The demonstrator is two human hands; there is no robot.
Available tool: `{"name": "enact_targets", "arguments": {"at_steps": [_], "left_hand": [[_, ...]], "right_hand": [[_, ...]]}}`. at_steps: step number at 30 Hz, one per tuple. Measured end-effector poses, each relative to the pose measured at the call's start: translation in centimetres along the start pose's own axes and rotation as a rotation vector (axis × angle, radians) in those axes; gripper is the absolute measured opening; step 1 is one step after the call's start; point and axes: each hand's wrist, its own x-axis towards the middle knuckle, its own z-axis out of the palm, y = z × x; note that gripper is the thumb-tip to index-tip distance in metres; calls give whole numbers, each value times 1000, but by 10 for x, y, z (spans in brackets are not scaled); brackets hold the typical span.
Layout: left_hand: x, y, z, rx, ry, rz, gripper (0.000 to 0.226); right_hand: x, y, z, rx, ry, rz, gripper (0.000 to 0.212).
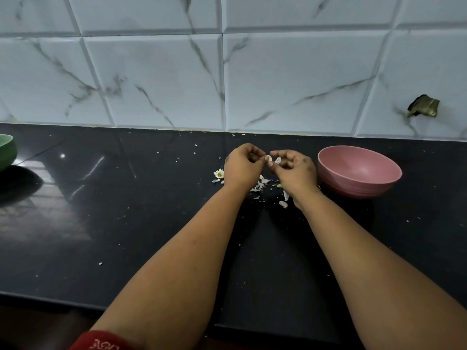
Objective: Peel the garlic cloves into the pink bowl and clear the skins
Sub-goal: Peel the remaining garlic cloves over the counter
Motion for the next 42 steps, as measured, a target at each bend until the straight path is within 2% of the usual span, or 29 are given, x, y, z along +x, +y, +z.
{"name": "enact_targets", "arguments": {"at_steps": [5,15,22,26,32,35,37,42], "left_hand": [[-2,2,1,61,-11,56,9],[-2,4,-1,85,-62,59,4],[-3,7,1,124,-102,43,9],[-4,8,1,139,-145,64,6],[-4,9,2,135,-185,46,3],[-5,9,1,159,-212,40,3],[-6,9,1,161,-183,38,3],[-2,5,-4,142,-18,-12,11]], "right_hand": [[-1,-3,-2,54,-2,1,13],[-1,-3,-1,102,-21,23,15],[-2,-8,4,256,-24,119,7],[-4,-14,4,387,-35,199,10],[0,-11,0,388,13,234,19],[0,-11,0,398,16,235,17],[0,-12,0,419,31,238,12],[1,-11,-2,384,49,237,16]]}}
